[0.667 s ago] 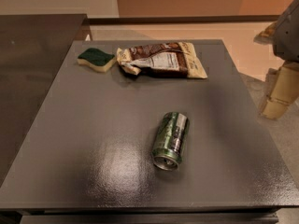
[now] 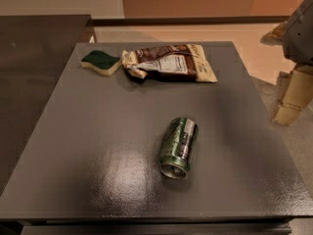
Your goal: Place green can upright
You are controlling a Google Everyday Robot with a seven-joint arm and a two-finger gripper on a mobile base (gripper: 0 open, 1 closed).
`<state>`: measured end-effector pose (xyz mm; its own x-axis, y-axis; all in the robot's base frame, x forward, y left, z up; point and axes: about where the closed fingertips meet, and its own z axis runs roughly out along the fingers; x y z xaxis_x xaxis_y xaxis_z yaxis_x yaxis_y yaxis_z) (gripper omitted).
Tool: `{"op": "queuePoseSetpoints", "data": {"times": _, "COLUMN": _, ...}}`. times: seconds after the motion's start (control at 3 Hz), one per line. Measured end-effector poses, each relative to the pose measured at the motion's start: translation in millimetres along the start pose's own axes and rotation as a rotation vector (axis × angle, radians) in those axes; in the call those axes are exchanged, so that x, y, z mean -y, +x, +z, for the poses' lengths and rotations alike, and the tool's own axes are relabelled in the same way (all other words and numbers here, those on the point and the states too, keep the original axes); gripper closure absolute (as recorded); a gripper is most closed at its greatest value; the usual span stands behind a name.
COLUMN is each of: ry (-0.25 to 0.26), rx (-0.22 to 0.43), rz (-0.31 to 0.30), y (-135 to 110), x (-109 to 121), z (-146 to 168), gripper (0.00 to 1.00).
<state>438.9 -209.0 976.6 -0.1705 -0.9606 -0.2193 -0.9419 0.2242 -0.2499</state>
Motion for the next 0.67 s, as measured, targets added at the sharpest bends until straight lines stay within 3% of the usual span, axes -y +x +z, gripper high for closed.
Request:
{"op": "queuePoseSetpoints", "data": {"times": 0.33, "ry": -0.034, "rx": 0.033, "rz": -0.137, "y": -22, "x": 0, "z": 8, "gripper": 0.0}}
{"op": "queuePoseSetpoints", "data": {"times": 0.67, "ry": -0.068, "rx": 0.068, "rz": -0.361, "y": -52, "x": -13, "z": 20, "gripper": 0.0}}
